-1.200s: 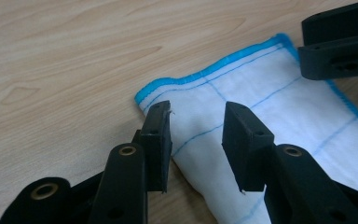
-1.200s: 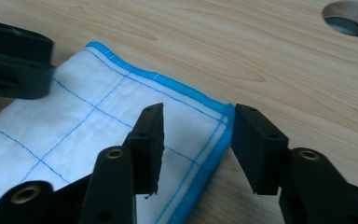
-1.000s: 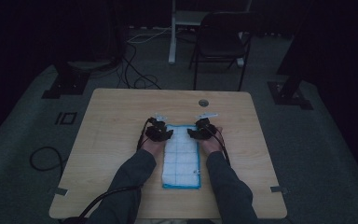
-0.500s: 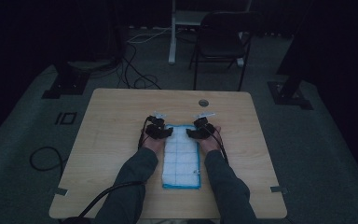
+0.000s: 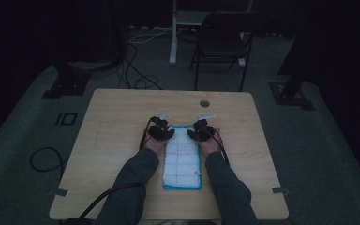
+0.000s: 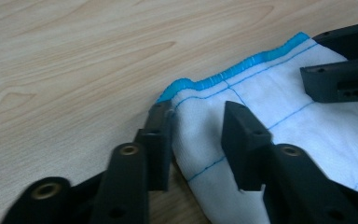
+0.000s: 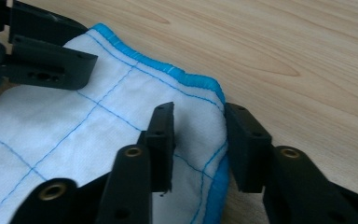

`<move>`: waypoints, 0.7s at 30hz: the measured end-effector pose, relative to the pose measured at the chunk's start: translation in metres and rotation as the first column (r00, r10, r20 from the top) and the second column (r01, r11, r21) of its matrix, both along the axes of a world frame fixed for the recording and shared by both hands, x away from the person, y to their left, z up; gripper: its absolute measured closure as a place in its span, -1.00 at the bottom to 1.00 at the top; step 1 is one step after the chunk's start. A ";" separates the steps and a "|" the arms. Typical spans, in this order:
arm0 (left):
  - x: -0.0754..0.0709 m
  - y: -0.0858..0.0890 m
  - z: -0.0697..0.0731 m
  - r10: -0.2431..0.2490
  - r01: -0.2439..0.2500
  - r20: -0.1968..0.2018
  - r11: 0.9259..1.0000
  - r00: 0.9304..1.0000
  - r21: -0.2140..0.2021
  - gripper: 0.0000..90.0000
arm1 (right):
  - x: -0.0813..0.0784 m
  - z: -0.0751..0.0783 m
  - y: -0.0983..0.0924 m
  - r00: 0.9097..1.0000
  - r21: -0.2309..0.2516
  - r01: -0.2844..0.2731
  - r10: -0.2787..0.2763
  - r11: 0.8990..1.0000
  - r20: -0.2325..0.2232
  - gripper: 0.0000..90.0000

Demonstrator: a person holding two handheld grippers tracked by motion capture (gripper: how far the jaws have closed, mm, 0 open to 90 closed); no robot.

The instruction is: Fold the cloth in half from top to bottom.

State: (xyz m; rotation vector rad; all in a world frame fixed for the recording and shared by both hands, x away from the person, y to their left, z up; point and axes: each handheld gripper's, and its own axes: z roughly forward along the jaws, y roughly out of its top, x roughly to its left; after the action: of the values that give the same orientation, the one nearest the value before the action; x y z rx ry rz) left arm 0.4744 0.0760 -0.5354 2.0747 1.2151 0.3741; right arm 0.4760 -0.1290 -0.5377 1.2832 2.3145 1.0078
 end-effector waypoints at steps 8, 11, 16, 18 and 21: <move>0.001 -0.005 0.004 -0.043 0.043 -0.018 0.999 0.999 0.031 0.88 | 0.004 0.003 -0.002 0.998 0.035 -0.010 0.012 0.999 -0.060 0.83; 0.002 -0.004 0.005 -0.043 0.043 -0.023 0.999 0.999 0.027 0.90 | 0.005 0.004 -0.002 0.998 0.034 -0.010 0.012 0.999 -0.063 0.84; 0.001 -0.003 0.010 -0.036 0.036 0.003 0.999 0.999 0.013 0.90 | 0.006 0.005 -0.003 0.998 0.038 -0.008 0.011 0.999 -0.066 0.84; 0.001 -0.003 0.012 -0.036 0.036 0.008 0.999 0.999 0.008 0.90 | 0.007 0.007 -0.004 0.998 0.041 -0.008 0.010 0.999 -0.061 0.84; 0.002 -0.003 0.016 -0.036 0.036 0.017 0.999 0.999 -0.004 0.90 | 0.006 0.010 -0.005 0.999 0.053 -0.004 0.007 0.999 -0.052 0.84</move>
State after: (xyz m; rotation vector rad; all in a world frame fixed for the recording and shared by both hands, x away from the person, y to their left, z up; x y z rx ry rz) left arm 0.4761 0.0732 -0.5194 2.0828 1.1660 0.3719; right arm 0.4825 -0.1340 -0.5274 1.3395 2.3462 1.0554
